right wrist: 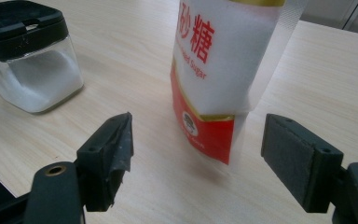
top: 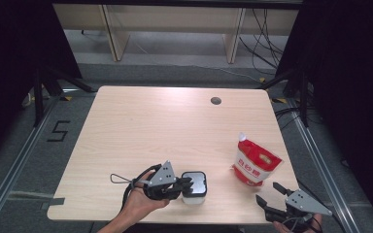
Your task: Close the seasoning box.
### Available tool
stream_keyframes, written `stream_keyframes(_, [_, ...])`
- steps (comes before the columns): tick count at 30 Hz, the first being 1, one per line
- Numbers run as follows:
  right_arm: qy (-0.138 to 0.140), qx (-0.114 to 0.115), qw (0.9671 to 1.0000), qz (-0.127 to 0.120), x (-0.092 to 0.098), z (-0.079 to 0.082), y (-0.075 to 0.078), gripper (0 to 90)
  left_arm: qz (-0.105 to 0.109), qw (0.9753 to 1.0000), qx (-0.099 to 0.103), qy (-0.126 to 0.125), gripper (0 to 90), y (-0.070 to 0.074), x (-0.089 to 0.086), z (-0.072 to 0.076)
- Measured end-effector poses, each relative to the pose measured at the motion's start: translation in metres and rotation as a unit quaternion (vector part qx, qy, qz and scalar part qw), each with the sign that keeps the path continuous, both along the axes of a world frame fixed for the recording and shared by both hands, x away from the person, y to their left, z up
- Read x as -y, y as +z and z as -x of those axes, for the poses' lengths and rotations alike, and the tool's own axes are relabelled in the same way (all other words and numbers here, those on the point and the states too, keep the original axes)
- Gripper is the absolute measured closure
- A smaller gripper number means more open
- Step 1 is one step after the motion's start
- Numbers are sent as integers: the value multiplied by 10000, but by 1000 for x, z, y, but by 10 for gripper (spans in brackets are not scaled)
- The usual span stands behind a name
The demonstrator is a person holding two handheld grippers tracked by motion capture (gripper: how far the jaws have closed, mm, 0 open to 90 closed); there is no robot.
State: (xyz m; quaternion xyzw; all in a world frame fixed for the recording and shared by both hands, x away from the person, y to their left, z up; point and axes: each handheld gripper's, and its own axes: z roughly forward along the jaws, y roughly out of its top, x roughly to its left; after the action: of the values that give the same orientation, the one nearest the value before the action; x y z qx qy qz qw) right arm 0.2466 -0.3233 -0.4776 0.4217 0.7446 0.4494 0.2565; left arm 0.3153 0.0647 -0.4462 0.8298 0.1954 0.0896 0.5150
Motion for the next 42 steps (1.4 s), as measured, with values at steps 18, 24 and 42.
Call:
stream_keyframes(18, [82,90,9999,-13,-2,-1,0,262,287,9990,-305,152,360,4,-36,19])
stream_keyframes(24, [63,58,10000,2,-2,-1,0,263,76,9984,-400,402,281,-5,-49,20])
stream_keyframes(42, [121,-92,9999,-4,-4,-1,-1,256,-206,9963,-459,701,238,-33,-84,38])
